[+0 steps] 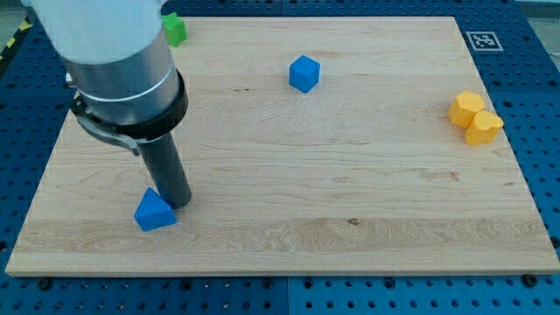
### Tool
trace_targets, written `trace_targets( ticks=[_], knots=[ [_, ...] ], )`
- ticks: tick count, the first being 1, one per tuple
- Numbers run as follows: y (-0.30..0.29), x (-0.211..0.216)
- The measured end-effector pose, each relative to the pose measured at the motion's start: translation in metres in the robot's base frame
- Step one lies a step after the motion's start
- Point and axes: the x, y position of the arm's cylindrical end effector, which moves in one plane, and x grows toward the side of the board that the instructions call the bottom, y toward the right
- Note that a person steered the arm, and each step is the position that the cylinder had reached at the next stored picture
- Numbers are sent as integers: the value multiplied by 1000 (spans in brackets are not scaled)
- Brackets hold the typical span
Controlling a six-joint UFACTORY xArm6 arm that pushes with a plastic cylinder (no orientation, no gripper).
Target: Slide the triangle to the bottom left
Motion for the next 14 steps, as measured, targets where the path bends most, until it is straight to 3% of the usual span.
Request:
trace_targets(
  ticks=[2, 10, 12, 14],
  knots=[
    [41, 18],
    [-53, 1],
    [-6, 7],
    [-32, 28]
  ],
)
